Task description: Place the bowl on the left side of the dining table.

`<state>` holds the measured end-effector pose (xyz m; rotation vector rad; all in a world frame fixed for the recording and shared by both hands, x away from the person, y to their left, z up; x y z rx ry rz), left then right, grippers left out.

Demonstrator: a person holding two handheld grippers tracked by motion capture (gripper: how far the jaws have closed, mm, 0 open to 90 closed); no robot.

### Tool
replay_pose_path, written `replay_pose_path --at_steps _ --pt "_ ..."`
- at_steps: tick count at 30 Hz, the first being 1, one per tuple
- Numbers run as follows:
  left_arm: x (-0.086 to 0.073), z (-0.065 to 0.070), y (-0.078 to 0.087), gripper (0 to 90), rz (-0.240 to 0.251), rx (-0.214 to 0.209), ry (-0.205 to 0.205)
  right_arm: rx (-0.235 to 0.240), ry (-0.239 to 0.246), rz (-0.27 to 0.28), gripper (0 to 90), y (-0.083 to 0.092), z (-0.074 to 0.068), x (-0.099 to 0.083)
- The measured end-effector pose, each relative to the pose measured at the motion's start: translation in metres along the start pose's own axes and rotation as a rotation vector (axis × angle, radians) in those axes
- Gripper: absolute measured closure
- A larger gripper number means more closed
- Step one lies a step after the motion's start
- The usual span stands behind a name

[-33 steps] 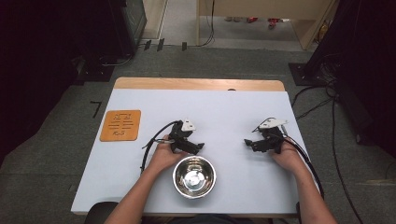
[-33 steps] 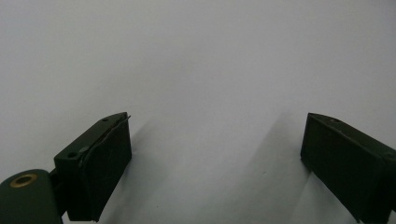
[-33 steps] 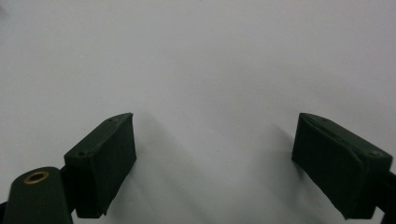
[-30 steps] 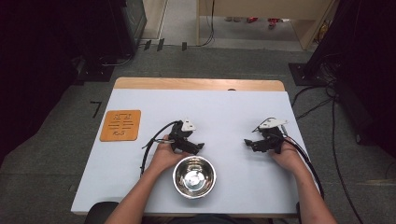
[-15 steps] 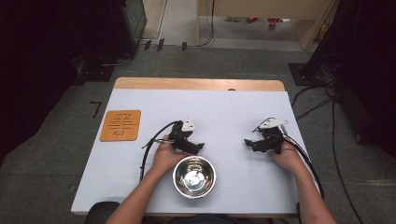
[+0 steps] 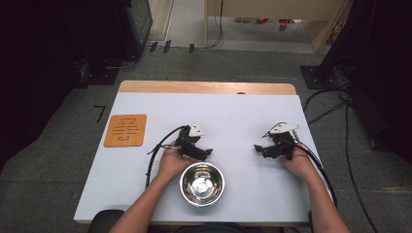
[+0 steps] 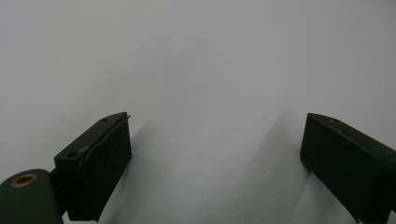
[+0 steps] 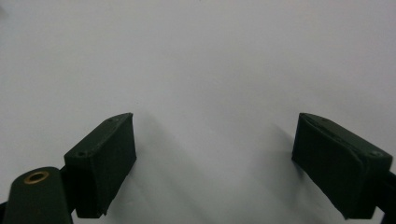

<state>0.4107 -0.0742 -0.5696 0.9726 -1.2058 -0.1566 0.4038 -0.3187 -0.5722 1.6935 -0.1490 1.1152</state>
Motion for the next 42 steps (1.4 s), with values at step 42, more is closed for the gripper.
replay_pose_path --at_steps 42 --pt "0.008 0.004 0.036 19.6 -0.030 -0.084 0.094 0.000 -0.001 0.001 13.0 0.000 0.000 0.000"
Point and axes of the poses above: each handheld gripper's, and its own axes: y roughly backward along the jaws, x roughly out of its top, z roughly to its right, the point moved 10 cm from there along -y, roughly forward along the jaws, and after that the axes turned 2 degrees about -x, right-handed, at the moved point
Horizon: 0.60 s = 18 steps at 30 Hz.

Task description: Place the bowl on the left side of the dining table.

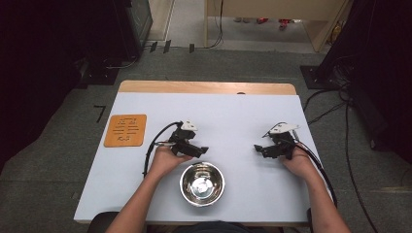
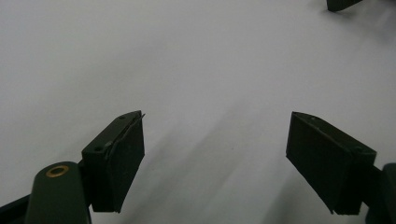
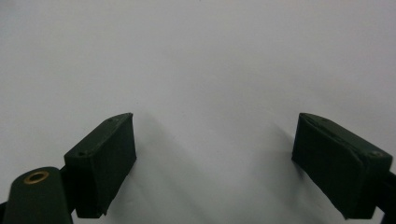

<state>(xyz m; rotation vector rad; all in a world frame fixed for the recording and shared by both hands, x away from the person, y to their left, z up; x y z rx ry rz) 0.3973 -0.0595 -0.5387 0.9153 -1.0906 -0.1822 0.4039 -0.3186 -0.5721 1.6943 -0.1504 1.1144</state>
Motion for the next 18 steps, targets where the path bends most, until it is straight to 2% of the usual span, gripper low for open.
replay_pose_path --at_steps 7,15,18 --pt "0.000 -0.001 0.009 19.7 -0.003 0.009 -0.008 0.000 -0.002 0.000 13.0 0.000 0.000 0.000" --pt "0.000 0.003 0.017 20.8 0.003 -0.001 -0.004 0.000 -0.002 0.000 13.0 0.000 0.000 0.000" --pt "-0.002 0.004 0.020 20.8 -0.012 -0.001 -0.019 0.000 -0.002 0.000 13.0 0.000 0.000 0.000"
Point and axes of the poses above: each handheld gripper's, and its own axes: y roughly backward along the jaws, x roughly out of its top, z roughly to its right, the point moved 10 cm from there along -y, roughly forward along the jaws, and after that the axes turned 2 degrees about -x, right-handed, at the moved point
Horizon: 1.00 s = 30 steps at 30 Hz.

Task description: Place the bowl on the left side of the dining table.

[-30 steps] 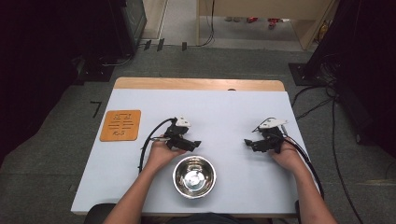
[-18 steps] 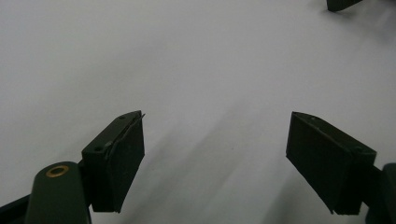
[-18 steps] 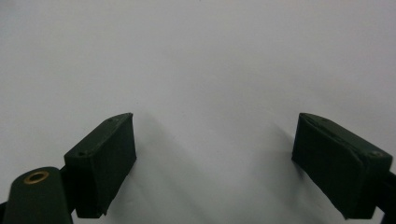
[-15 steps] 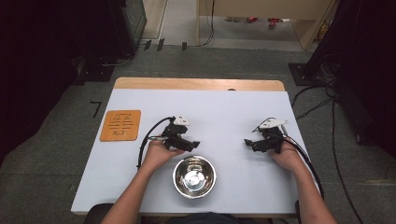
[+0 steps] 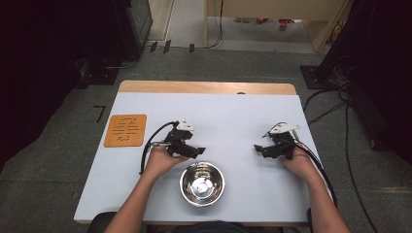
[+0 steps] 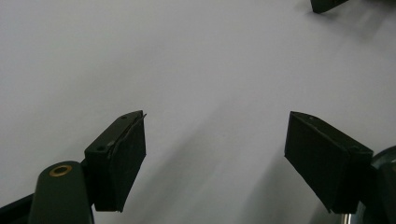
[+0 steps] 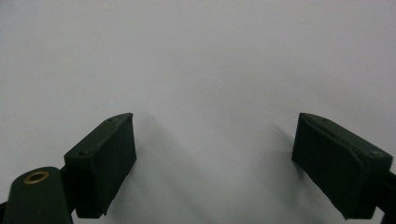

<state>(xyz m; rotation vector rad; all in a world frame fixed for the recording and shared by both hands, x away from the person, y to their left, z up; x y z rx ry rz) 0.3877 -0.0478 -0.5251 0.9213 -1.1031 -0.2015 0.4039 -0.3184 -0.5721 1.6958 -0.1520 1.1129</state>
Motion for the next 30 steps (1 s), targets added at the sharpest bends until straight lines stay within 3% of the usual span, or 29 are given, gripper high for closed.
replay_pose_path --at_steps 30 --pt "-0.007 0.010 0.026 23.3 0.018 -0.016 -0.004 -0.003 0.007 0.003 13.0 0.000 0.001 0.000"
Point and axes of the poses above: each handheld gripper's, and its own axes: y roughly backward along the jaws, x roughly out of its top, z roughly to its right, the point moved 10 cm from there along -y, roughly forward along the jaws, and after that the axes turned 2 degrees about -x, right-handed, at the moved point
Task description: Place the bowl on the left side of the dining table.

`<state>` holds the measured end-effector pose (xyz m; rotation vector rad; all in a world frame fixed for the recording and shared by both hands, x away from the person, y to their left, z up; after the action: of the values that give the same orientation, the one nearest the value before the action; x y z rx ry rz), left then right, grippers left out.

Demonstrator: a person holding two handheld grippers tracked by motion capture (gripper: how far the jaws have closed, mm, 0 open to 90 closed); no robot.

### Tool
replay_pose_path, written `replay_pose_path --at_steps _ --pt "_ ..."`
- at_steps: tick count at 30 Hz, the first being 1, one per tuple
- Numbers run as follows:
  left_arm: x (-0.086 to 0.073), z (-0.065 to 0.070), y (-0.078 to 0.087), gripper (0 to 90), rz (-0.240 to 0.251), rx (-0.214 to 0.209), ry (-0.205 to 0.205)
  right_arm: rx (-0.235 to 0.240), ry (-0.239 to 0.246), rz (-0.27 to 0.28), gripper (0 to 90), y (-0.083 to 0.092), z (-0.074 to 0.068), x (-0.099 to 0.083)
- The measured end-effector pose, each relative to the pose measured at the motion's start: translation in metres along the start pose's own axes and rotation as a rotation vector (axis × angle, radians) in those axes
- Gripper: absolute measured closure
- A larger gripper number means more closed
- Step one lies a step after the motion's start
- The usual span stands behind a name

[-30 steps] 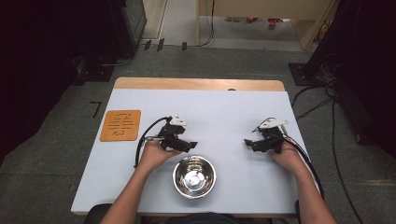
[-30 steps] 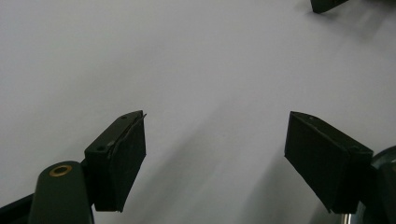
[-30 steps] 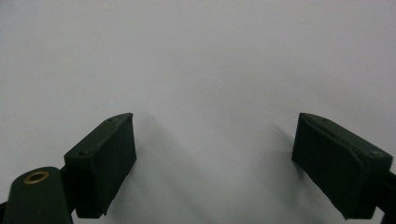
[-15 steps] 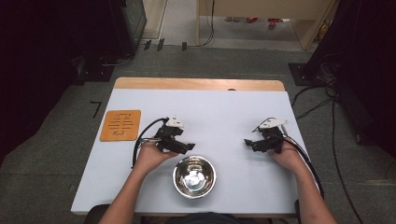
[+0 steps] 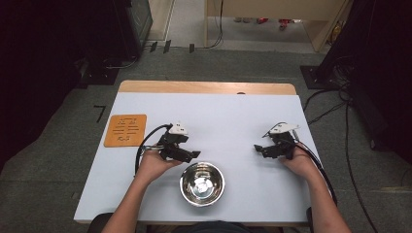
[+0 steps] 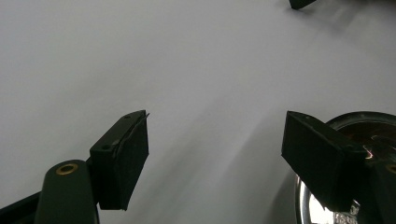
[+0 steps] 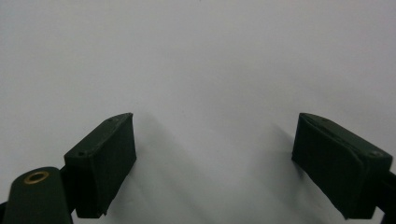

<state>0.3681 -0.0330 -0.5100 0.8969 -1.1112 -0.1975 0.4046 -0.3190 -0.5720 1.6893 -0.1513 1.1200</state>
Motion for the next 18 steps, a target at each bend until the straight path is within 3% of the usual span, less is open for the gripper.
replay_pose_path --at_steps 18 --pt "-0.005 0.012 0.008 23.6 -0.002 -0.012 -0.014 0.003 -0.005 -0.004 13.0 0.000 -0.001 0.000"
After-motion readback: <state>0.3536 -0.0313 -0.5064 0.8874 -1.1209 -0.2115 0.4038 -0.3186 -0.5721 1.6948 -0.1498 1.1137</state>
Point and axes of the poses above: each handheld gripper's, and its own axes: y roughly backward along the jaws, x roughly out of its top, z roughly to its right, the point moved 10 cm from there along -y, roughly forward along the jaws, and after that the axes turned 2 degrees about -x, right-handed, at the moved point
